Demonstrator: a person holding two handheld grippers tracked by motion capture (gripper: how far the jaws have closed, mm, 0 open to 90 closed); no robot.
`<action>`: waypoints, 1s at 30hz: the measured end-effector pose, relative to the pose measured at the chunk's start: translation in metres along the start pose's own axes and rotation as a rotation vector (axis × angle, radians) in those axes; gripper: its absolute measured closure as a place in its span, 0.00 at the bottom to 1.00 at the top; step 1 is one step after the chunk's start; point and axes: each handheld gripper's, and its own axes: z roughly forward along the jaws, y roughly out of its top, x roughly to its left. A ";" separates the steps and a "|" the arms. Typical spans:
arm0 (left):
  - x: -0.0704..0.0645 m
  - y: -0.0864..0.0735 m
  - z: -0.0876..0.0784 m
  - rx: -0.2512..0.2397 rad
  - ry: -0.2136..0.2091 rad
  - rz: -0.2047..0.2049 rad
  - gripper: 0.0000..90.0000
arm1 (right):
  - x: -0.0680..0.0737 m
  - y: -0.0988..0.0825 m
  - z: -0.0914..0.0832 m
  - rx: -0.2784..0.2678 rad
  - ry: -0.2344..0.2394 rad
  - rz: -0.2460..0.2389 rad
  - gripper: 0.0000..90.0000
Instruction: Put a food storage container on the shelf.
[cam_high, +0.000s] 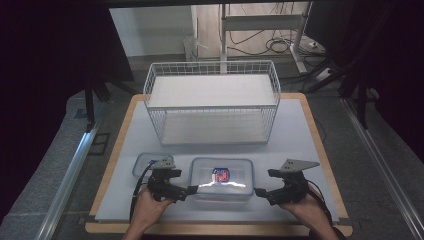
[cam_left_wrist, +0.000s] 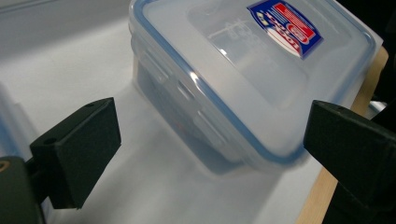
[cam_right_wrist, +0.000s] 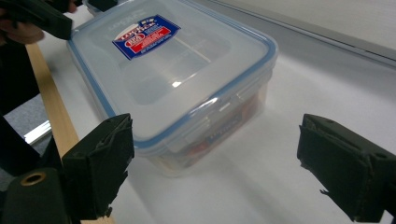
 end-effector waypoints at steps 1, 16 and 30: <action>0.001 0.002 0.002 0.006 -0.006 -0.007 0.04 | 0.000 0.000 0.000 0.000 0.000 0.000 0.12; 0.010 0.018 0.029 0.067 -0.147 -0.088 0.04 | -0.010 0.008 0.037 0.073 0.149 0.137 0.12; 0.008 0.021 0.026 0.111 -0.141 -0.113 0.07 | -0.019 0.009 0.044 0.111 0.229 0.333 0.24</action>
